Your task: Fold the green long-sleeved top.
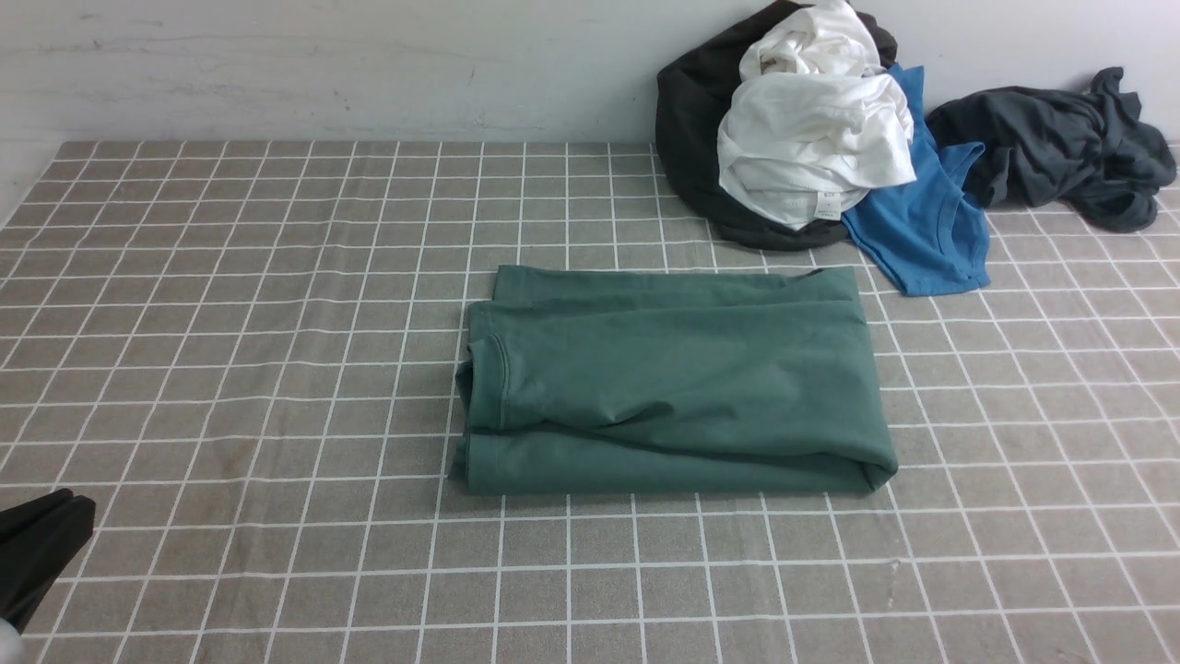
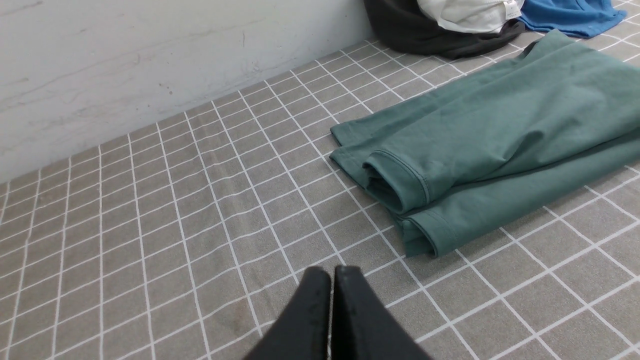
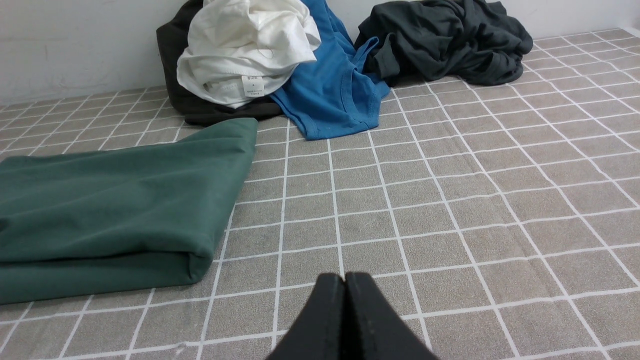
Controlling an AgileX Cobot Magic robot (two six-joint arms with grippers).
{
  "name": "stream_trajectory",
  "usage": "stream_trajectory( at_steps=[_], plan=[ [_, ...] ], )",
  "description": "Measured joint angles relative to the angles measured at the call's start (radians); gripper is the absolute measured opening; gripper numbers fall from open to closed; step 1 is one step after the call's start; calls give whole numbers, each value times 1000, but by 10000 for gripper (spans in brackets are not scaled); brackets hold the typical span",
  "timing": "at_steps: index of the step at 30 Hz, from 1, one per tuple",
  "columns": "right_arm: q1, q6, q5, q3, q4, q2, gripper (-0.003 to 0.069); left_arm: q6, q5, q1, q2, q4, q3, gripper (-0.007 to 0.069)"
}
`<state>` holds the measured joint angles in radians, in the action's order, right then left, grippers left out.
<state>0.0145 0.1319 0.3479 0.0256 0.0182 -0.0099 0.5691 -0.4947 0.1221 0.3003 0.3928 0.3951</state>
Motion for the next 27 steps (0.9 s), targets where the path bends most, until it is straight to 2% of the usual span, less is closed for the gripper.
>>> stream_trajectory(
  at_steps=[8, 14, 19, 21, 25, 26, 27],
  plan=[
    [0, 0, 2, 0, 0, 0, -14, 0, 2, -1, -38, 0, -24, -7],
    [0, 0, 2, 0, 0, 0, -14, 1, -2, -5, -241, 0, -127, -7],
    [0, 0, 2, 0, 0, 0, -14, -11, 45, -5, -309, -106, -176, -7],
    [0, 0, 2, 0, 0, 0, -14, -92, 131, -6, -312, -160, -221, -7],
    [0, 0, 2, 0, 0, 0, -14, -366, 433, -42, -312, -310, -371, -7],
    [0, 0, 2, 0, 0, 0, -14, -366, 445, -42, -312, -317, -377, -7],
    [0, 0, 2, 0, 0, 0, -14, -443, 495, -64, -312, -351, -410, -7]
  ],
)
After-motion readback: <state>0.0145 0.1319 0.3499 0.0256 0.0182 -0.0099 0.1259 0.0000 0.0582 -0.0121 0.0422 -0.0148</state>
